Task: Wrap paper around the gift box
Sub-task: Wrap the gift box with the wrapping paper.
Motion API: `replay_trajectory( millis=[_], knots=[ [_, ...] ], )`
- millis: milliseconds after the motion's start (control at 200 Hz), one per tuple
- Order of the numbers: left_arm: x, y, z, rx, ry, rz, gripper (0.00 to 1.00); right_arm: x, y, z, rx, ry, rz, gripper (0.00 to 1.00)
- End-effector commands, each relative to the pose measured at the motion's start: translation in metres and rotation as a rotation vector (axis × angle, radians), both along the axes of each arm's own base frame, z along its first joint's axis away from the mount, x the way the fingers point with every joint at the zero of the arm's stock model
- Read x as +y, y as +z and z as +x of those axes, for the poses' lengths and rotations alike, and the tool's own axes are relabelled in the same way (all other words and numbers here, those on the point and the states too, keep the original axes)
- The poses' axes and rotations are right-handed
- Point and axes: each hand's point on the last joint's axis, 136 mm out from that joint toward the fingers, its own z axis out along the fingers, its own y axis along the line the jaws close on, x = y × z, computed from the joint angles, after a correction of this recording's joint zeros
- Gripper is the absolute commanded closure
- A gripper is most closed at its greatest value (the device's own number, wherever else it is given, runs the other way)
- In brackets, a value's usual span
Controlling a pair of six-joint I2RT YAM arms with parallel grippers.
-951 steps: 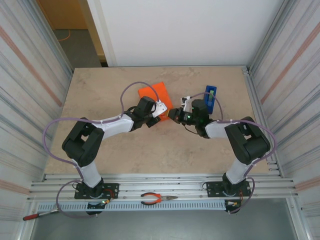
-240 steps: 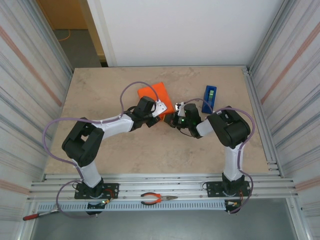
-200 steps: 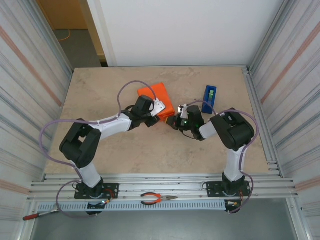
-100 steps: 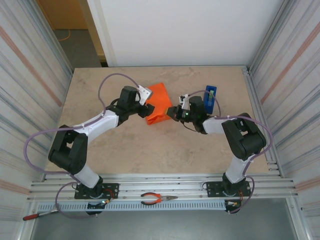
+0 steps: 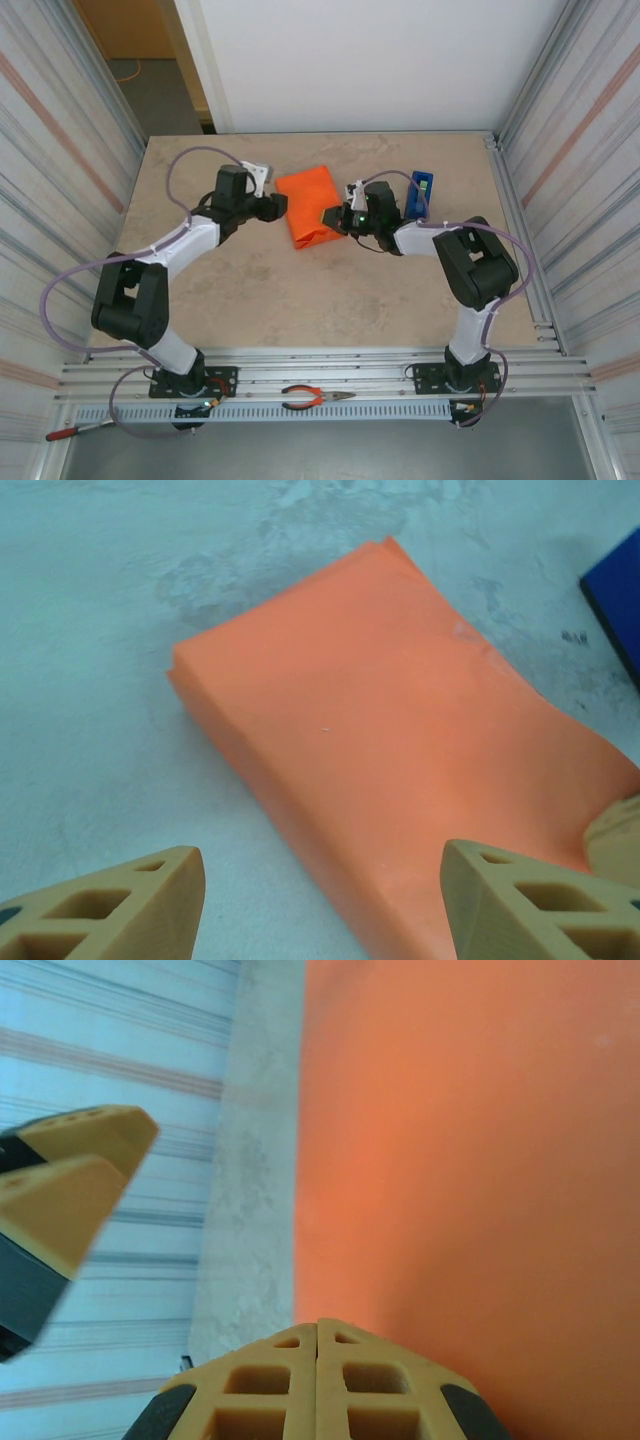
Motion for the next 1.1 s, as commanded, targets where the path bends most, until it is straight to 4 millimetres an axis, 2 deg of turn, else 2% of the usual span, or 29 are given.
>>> replay_trajectory(
  millis=[0, 110, 366, 466, 857, 1092],
  knots=[
    [0.008, -0.001, 0.005, 0.065, 0.062, -0.13, 0.34, 0.003, -0.013, 0.0, 0.023, 0.021, -0.023, 1.0],
    [0.014, -0.008, 0.013, 0.107, 0.086, -0.18, 0.33, 0.004, -0.013, 0.0, 0.031, 0.026, -0.013, 1.0],
    [0.005, -0.017, 0.022, 0.154, 0.068, -0.224, 0.32, 0.0, 0.027, 0.001, -0.032, 0.03, 0.002, 1.0],
    [0.004, -0.019, 0.023, 0.161, 0.07, -0.23, 0.32, 0.006, 0.033, -0.003, -0.041, 0.057, -0.014, 1.0],
    [0.005, -0.02, 0.025, 0.16, 0.078, -0.224, 0.32, 0.036, 0.017, -0.016, -0.021, 0.139, -0.053, 1.0],
    [0.005, -0.019, 0.029, 0.158, 0.08, -0.224, 0.32, 0.041, -0.008, -0.026, 0.026, 0.159, -0.095, 1.0]
  ],
)
